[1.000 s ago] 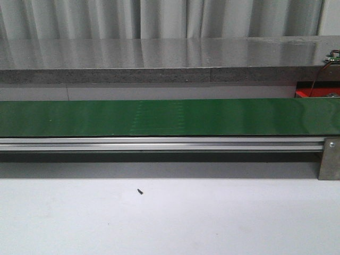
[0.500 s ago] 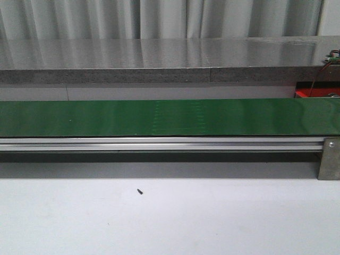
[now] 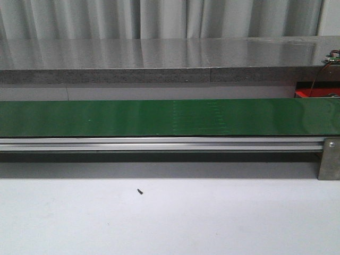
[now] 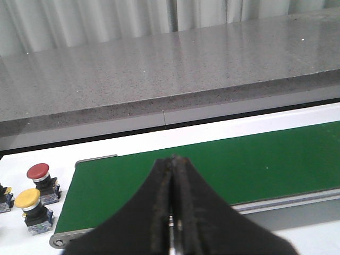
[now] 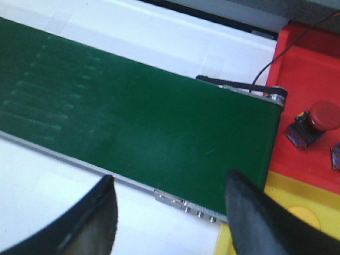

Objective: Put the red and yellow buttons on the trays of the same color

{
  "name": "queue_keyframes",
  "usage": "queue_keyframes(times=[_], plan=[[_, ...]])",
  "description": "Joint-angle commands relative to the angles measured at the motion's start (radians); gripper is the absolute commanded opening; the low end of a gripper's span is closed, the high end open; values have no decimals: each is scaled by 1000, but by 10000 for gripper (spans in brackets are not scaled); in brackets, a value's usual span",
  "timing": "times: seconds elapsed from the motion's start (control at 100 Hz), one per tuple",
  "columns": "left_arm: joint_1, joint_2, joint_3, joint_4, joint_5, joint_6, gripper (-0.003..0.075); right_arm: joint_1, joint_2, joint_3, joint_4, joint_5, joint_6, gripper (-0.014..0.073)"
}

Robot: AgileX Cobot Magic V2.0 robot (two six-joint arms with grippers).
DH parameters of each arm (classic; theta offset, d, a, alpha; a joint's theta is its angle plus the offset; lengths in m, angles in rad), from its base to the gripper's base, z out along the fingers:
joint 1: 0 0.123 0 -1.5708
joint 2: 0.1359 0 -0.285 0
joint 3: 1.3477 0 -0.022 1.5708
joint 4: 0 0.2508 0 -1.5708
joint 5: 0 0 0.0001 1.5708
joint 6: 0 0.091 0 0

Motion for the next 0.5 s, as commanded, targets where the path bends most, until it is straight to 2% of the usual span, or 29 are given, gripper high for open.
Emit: queue_keyframes(times=[0.0,0.2,0.3,0.41,0.49], plan=[[-7,9,-25,-8,-78,2,-20,2,-79,35,9,-63,-10,351],[-7,9,-25,-8,-80,2,-20,2,-189,103,31,-45,-10,28],[-7,9,-25,-8,-72,2,-18,2,-221,103,34,-40,-10,-91],[-7,9,-25,-8,-72,2,22,2,-225,103,36,-42,-10,-95],[-7,9,-25,-8,-72,2,143,2,-223,103,41,-39,-10,-95]])
